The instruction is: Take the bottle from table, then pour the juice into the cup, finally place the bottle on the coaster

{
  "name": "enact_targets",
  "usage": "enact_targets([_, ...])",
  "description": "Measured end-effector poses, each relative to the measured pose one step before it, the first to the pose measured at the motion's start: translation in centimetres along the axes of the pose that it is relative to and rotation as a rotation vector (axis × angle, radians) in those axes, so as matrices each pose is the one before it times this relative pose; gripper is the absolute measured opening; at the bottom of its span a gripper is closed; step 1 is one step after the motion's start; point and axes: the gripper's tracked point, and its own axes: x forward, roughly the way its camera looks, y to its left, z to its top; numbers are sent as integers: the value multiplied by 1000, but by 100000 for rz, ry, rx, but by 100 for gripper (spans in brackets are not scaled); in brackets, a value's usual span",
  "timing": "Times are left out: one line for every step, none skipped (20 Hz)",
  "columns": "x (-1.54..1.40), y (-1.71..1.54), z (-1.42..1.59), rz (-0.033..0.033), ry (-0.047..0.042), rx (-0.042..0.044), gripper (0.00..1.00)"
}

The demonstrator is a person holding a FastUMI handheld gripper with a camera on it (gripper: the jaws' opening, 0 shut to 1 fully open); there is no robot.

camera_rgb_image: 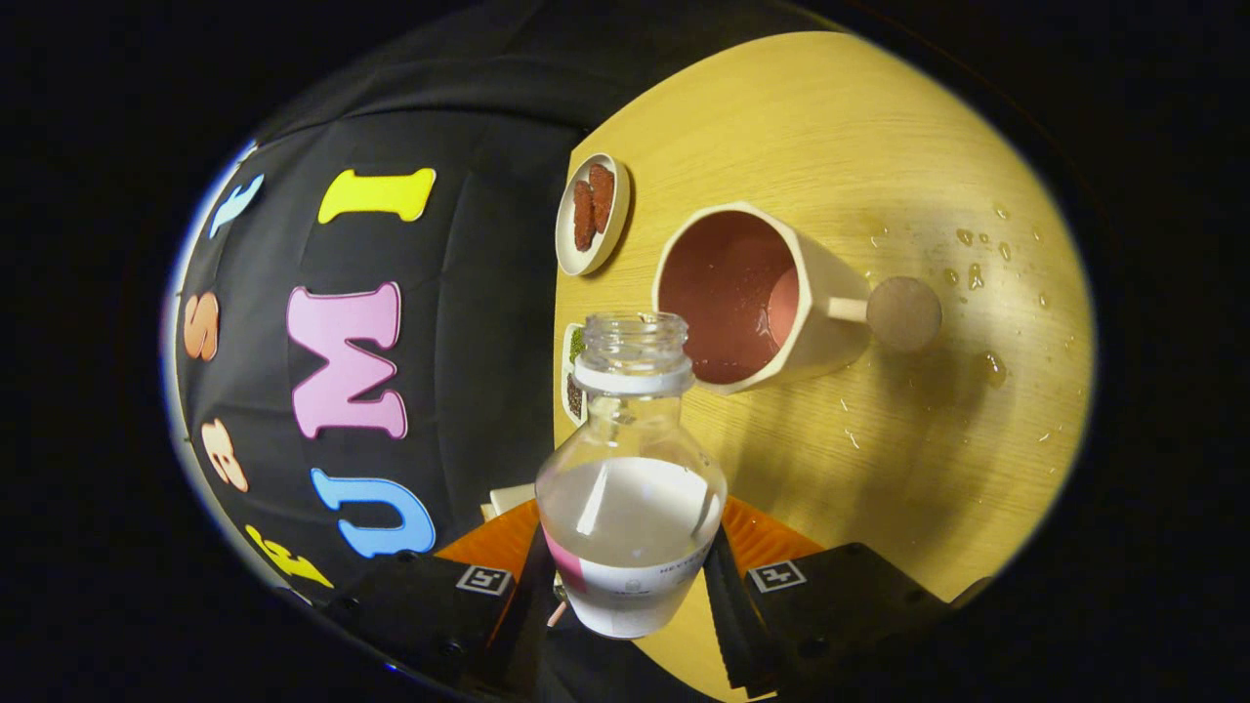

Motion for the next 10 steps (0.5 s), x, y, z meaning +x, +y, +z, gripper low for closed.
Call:
enact_targets([197,217,17,233,203,3144,73])
enact_targets([208,242,-35,-345,690,3460,73])
enact_targets([213,223,-113,-50,331,1792,73])
enact_targets([131,-62,-144,-425,1035,2096,73])
enact_targets([30,180,-207,-110,1062,1980,73])
enact_targets([262,89,-39,11,655,2087,73])
enact_targets([84,140,-126,221,228,1950,73])
enact_targets([-60,293,-3,435,23,2224,73])
enact_targets([54,195,-26,397,-20,2096,73])
enact_targets([-23,52,-10,-24,2,1909,73])
